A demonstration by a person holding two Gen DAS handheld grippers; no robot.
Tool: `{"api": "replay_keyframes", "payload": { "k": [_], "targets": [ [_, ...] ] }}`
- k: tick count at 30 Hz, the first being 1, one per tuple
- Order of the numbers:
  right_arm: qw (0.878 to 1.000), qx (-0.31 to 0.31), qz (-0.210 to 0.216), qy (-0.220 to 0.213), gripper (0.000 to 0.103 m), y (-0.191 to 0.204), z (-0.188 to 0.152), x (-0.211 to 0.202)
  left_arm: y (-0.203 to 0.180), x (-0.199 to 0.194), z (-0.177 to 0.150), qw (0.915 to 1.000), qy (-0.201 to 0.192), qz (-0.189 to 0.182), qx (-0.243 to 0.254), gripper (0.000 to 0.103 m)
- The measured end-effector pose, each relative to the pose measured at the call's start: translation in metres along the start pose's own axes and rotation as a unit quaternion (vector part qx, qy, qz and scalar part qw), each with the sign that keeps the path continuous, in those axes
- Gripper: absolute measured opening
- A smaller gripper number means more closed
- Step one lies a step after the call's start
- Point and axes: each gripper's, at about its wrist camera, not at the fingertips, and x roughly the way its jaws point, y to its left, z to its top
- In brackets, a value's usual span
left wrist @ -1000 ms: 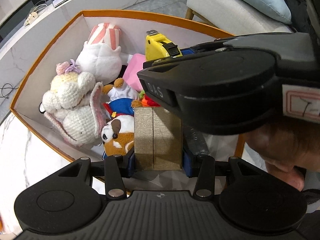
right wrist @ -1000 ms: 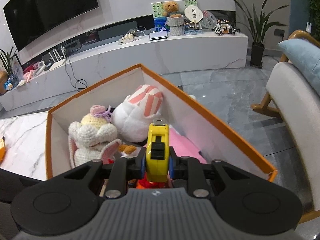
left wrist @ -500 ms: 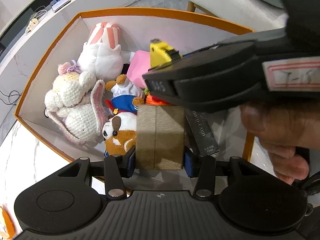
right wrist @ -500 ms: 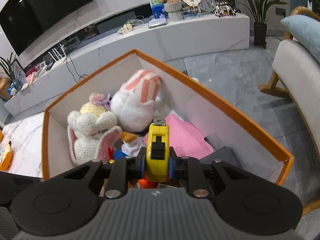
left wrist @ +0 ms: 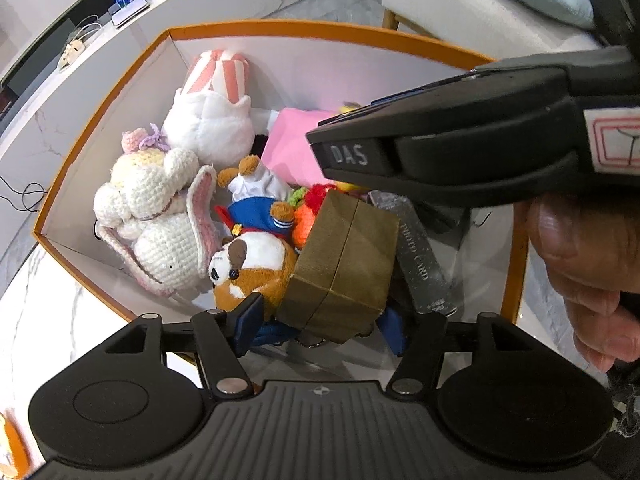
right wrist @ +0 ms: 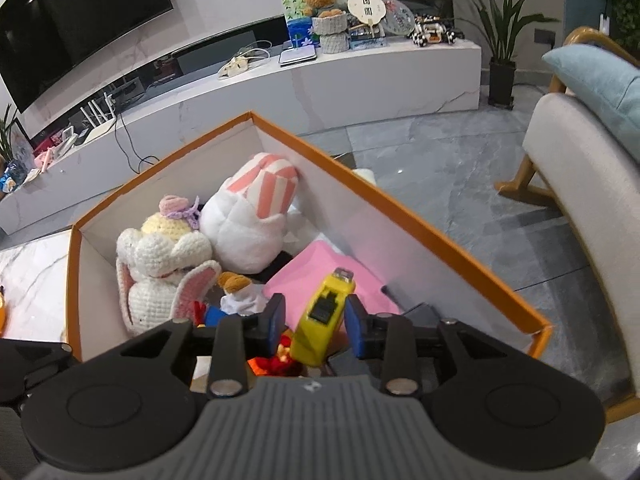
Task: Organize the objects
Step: 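Lower the cardboard box and tape measure into the orange box and open both grippers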
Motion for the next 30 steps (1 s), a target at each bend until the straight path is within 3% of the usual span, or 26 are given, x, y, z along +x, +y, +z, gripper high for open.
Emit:
{"api": "replay_keyframes", "payload": {
  "k": [6, 11, 17, 24, 30],
  "targets": [
    [1.000, 0.002, -0.001, -0.011, 0.035, -0.003, 0.003, -0.011, 0.013, -0.014, 0.002, 0.9992, -0.033, 0.013, -0.020, 0.074],
    [1.000, 0.003, 0.002, -0.020, 0.035, -0.005, 0.004, -0.020, 0.027, -0.030, 0.010, 0.9965, -0.063, 0.035, -0.044, 0.087],
    [1.000, 0.008, 0.004, -0.030, 0.035, -0.010, 0.006, -0.031, 0.034, -0.046, 0.006, 0.9913, -0.083, 0.082, -0.061, 0.082],
    [0.999, 0.009, 0.006, -0.039, 0.035, -0.013, 0.007, -0.043, 0.025, -0.056, -0.005, 0.9924, -0.083, 0.076, -0.049, 0.081],
    [0.999, -0.001, 0.002, -0.050, 0.035, -0.011, 0.005, -0.057, 0.028, -0.079, -0.021, 0.9862, -0.140, 0.033, -0.083, 0.081]
  ]
}}
